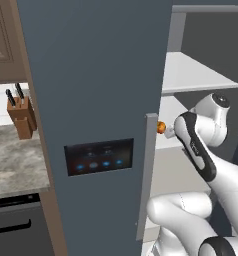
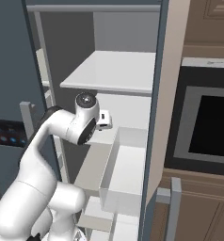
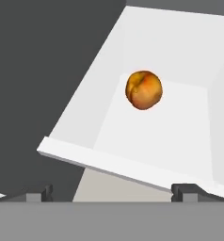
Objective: Retrieve the orange and peach from the fridge and place them into the bowl on the dining table.
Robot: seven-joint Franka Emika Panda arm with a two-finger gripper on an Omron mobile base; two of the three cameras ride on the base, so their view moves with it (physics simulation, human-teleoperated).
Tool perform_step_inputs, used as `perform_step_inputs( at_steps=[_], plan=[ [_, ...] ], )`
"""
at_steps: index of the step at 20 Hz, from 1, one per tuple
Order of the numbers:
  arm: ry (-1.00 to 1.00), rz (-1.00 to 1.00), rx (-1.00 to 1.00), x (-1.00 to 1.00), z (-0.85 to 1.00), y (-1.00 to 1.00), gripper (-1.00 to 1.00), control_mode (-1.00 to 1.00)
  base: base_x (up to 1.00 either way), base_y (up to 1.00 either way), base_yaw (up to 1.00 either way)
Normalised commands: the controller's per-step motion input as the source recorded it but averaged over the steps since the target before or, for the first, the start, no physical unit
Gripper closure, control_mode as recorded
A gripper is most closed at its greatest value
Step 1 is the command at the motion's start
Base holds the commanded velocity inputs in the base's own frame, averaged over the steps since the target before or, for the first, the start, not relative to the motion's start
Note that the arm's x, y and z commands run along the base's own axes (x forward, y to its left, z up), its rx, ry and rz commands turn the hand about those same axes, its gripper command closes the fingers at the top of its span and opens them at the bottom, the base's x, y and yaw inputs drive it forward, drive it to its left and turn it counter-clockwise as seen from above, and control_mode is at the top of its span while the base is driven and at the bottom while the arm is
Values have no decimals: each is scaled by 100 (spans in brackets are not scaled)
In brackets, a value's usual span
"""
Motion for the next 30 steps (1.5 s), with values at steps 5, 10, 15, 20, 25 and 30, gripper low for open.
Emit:
perform_step_inputs(
  at_steps=[5,10,15,20,25,30],
  plan=[
    [0,0,0,39,-16,-3,-100,-100,0,0,0],
    [0,0,0,35,-11,-8,-100,-100,0,0,0],
    [0,0,0,37,-11,-11,-100,-100,0,0,0],
    [0,0,0,33,-17,-6,-100,-100,0,0,0],
    [0,0,0,30,-18,0,-100,-100,0,0,0],
    [0,0,0,36,-13,0,-100,-100,0,0,0]
  ],
)
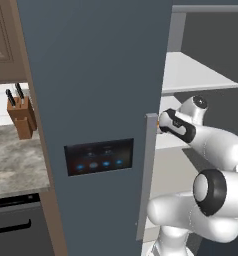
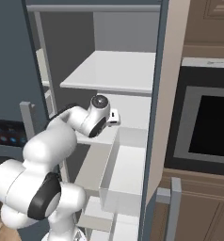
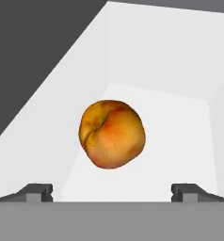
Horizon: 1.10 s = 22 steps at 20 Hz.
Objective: Retrieve the orange and peach from the fridge and place them into the bowl on the dining table.
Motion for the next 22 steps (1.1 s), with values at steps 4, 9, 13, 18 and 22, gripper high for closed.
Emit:
perform_step_inputs(
  at_steps=[4,9,13,18,22],
  plan=[
    [0,0,0,43,-13,-4,-100,-100,0,0,0],
    [0,0,0,39,-21,-1,-100,-100,0,0,0],
    [0,0,0,37,-23,-6,-100,-100,0,0,0],
    [0,0,0,22,-23,-2,-100,-100,0,0,0],
    [1,0,0,-2,-33,0,-100,-100,0,0,0]
  ],
)
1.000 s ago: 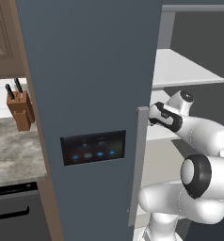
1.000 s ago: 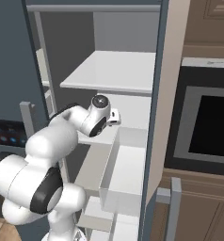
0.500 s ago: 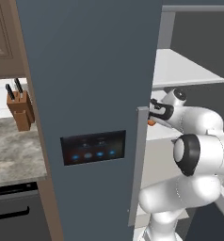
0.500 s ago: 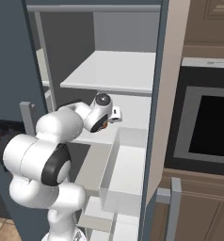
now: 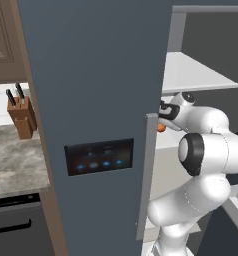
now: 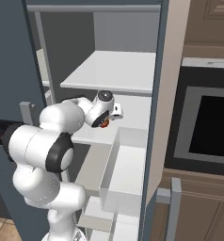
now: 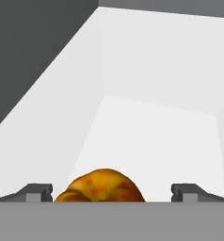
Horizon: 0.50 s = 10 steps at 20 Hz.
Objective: Retrieve the orange and peach from the fridge and place them into the bowl on the dining table.
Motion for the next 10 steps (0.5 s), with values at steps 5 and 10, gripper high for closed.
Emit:
perform_step_inputs(
  at_steps=[5,10],
  plan=[
    [0,0,0,-20,-40,-4,-100,-100,0,0,0],
    [0,0,0,-28,-39,-2,-100,-100,0,0,0]
  ],
)
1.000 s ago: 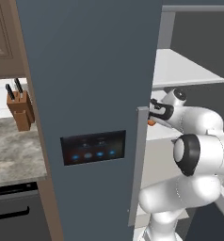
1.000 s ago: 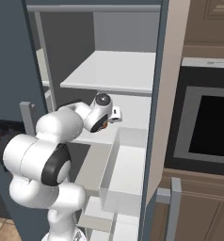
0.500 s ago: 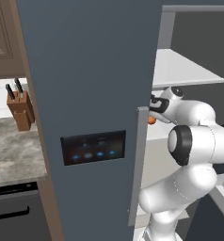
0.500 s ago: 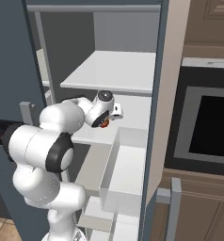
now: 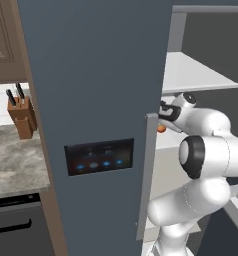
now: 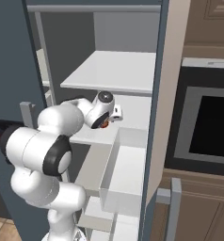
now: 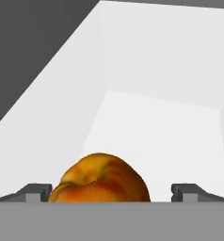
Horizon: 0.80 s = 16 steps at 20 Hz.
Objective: Retrieve the orange and peach from the fridge and place them into the bowl on the dining table.
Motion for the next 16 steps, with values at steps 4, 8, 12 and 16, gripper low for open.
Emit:
perform_step_inputs(
  at_steps=[4,8,12,16],
  plan=[
    [0,0,0,-19,-34,-3,-100,-100,0,0,0],
    [0,0,0,-1,-30,-6,-100,-100,0,0,0],
    [0,0,0,0,-31,-4,-100,-100,0,0,0],
    [3,0,0,-4,-53,-14,-100,-100,0,0,0]
  ],
)
